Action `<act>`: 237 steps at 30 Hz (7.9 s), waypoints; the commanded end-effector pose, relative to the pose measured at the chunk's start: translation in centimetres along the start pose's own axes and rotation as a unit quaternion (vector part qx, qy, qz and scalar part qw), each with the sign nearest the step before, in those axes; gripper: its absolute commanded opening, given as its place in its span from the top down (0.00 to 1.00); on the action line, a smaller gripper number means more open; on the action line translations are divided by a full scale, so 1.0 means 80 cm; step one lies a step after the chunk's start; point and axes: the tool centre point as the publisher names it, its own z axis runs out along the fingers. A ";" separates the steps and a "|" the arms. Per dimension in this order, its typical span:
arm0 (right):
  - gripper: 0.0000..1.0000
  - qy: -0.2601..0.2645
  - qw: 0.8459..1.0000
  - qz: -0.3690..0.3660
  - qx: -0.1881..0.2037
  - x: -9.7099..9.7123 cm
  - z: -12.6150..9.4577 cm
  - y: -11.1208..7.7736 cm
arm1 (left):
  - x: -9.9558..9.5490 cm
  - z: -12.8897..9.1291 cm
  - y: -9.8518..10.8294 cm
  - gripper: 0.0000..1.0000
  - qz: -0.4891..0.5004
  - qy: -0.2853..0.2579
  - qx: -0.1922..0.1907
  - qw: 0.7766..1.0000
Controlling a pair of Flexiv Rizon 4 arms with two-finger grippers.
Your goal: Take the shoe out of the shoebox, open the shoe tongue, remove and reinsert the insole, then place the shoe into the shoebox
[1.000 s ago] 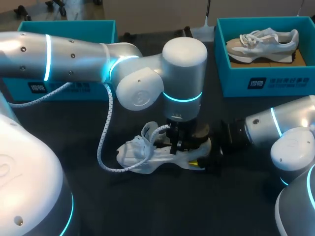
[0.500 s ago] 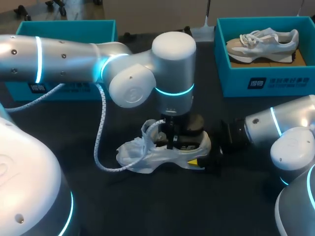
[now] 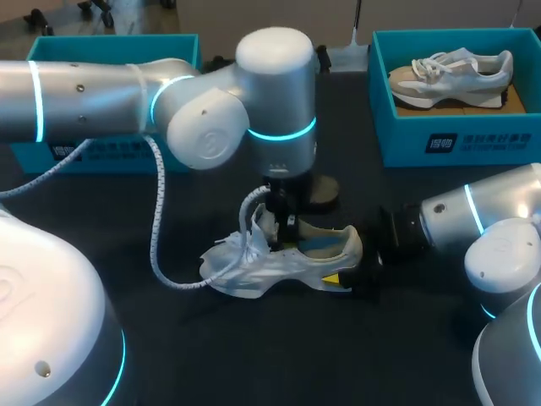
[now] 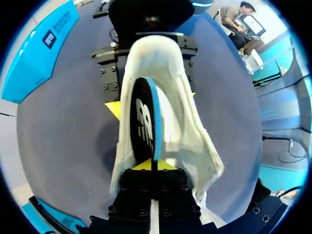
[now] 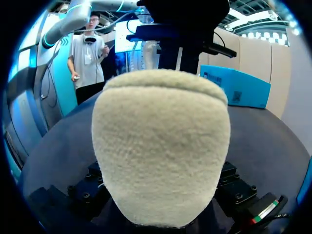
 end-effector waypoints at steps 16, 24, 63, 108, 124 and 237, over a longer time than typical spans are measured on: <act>1.00 -0.001 1.000 0.000 0.003 0.003 0.002 0.000 | 0.022 -0.076 -0.002 1.00 0.017 0.002 0.063 0.998; 1.00 -0.001 1.000 0.000 0.003 0.003 0.002 0.000 | 0.024 -0.101 -0.013 1.00 0.018 -0.007 0.083 0.996; 1.00 -0.001 1.000 0.000 0.003 0.003 0.002 0.000 | 0.038 -0.093 -0.055 0.56 0.104 -0.016 0.219 0.970; 1.00 -0.001 1.000 0.000 0.003 0.003 0.002 0.000 | 0.024 -0.060 -0.081 1.00 0.036 -0.072 0.277 0.957; 1.00 -0.001 1.000 0.000 0.003 0.003 0.002 0.000 | 0.027 -0.142 -0.107 1.00 0.028 -0.119 0.329 0.937; 1.00 -0.001 1.000 0.000 0.003 0.003 0.002 0.000 | 0.192 -0.536 -0.131 1.00 -0.322 0.271 0.614 0.668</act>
